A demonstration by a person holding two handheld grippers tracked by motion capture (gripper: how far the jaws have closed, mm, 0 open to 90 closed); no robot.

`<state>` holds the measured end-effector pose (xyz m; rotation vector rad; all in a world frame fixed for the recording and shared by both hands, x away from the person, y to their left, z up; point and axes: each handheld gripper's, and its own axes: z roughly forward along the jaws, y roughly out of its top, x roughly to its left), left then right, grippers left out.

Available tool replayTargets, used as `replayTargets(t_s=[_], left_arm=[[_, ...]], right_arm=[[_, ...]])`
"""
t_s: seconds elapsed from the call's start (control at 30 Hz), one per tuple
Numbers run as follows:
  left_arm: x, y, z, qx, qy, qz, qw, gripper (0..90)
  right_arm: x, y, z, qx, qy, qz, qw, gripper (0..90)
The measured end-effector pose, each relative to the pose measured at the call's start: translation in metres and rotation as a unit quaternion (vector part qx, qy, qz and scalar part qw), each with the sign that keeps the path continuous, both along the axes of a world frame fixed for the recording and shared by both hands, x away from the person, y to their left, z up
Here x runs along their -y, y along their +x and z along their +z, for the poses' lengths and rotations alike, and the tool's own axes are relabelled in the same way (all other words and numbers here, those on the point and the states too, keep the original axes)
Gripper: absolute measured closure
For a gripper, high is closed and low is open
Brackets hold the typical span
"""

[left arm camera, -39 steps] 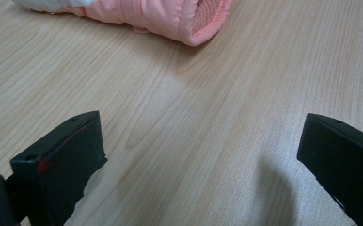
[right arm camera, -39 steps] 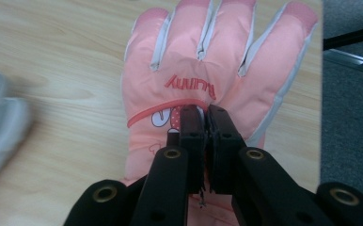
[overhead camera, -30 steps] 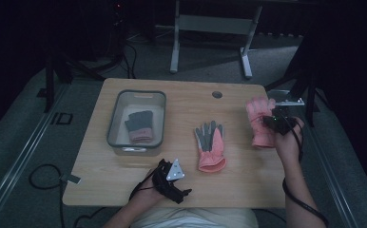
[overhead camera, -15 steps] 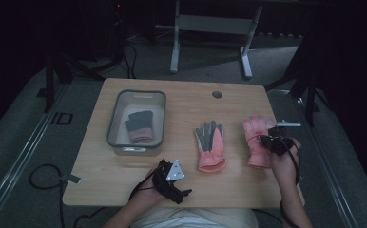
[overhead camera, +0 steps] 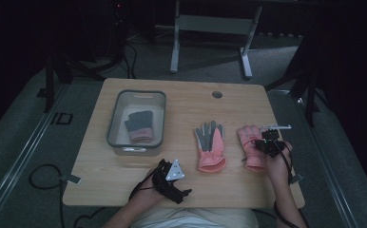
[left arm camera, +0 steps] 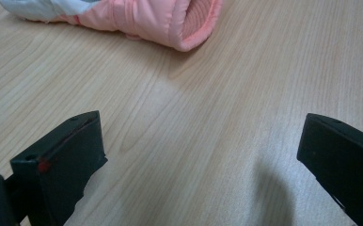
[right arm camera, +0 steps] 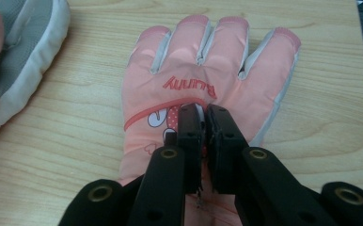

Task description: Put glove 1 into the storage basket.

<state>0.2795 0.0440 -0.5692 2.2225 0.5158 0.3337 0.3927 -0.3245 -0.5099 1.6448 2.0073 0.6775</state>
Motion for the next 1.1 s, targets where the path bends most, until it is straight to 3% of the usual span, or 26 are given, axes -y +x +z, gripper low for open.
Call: replayTargets(t_s=[0.27,0.37,0.53,0.67,0.83,0.93,0.97,1.1], left_arm=[[0.001,0.000,0.001,-0.001,-0.001,-0.001,1.0000,0.9],[0.001,-0.001,0.000,0.000,0.001,-0.001,1.0000,0.8],[0.001,0.000,0.000,-0.001,0.001,-0.003,1.0000,0.8],[0.001,0.000,0.000,0.000,0.001,0.000,1.0000,0.9],[0.002,0.000,-0.001,-0.001,0.001,0.001,1.0000,0.9],[0.002,0.000,-0.001,-0.002,0.003,0.000,1.0000,0.9],[0.002,0.000,-0.001,-0.002,0.003,-0.001,1.0000,0.8],[0.002,-0.001,-0.001,-0.002,0.005,-0.002,1.0000,0.9]], right_arm=[[0.002,0.000,-0.008,0.002,-0.001,0.004,1.0000,81.2],[0.003,-0.003,-0.002,0.007,0.007,0.006,0.9999,77.7],[0.009,-0.009,0.011,0.026,0.004,0.036,0.9990,67.6],[0.015,-0.008,0.007,0.014,-0.004,0.053,0.9985,65.0],[0.015,-0.010,-0.001,0.005,-0.007,0.063,0.9980,65.4],[0.013,-0.007,-0.006,-0.008,-0.007,0.050,0.9987,69.5],[0.010,-0.006,-0.010,-0.014,-0.012,0.042,0.9989,75.2],[0.005,-0.005,-0.012,-0.015,-0.023,0.038,0.9989,83.3]])
